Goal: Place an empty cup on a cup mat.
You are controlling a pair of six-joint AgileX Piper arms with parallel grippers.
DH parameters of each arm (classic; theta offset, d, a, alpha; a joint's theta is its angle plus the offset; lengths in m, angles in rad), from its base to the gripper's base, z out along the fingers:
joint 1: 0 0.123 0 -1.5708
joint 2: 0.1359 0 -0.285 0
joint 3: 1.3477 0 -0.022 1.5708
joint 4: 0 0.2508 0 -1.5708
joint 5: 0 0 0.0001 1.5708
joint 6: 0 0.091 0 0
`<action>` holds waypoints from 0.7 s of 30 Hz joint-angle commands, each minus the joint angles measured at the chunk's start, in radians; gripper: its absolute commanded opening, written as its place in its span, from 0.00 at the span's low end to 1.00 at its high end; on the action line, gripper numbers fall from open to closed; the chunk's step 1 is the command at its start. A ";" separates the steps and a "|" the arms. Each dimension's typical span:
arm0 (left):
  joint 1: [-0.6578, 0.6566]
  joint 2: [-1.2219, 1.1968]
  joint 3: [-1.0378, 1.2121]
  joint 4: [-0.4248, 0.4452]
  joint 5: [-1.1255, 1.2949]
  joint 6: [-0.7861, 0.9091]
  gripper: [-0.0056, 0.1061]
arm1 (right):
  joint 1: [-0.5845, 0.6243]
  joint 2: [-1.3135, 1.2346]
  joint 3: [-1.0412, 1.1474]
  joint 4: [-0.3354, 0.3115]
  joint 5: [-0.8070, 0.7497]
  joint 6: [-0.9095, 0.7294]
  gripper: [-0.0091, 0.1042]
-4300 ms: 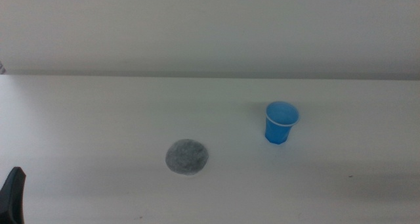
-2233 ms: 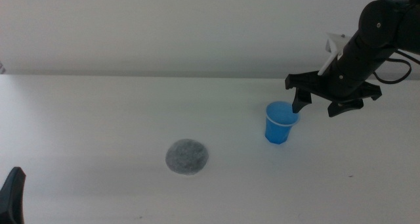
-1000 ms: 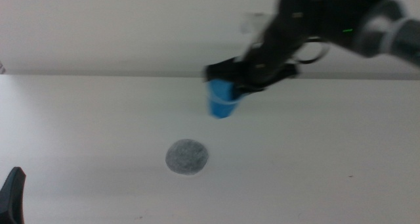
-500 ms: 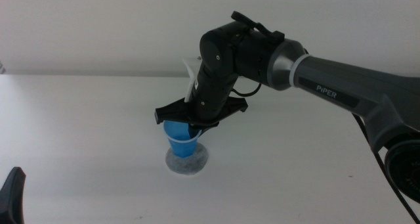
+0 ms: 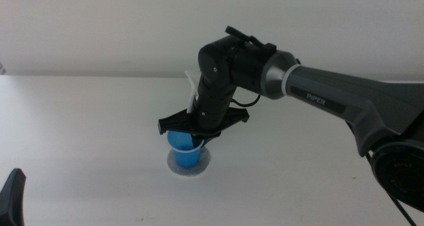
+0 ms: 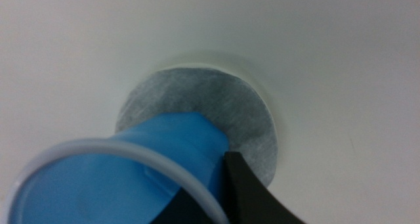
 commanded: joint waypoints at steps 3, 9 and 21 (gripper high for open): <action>-0.008 -0.041 0.041 0.000 -0.012 0.000 0.89 | -0.003 0.006 -0.009 -0.009 -0.003 0.003 0.07; -0.008 -0.041 0.041 0.000 -0.012 0.000 0.89 | -0.003 0.006 -0.009 -0.013 -0.001 0.007 0.21; -0.008 -0.041 0.041 0.000 -0.012 0.000 0.89 | -0.003 -0.015 -0.011 -0.010 0.000 0.018 0.41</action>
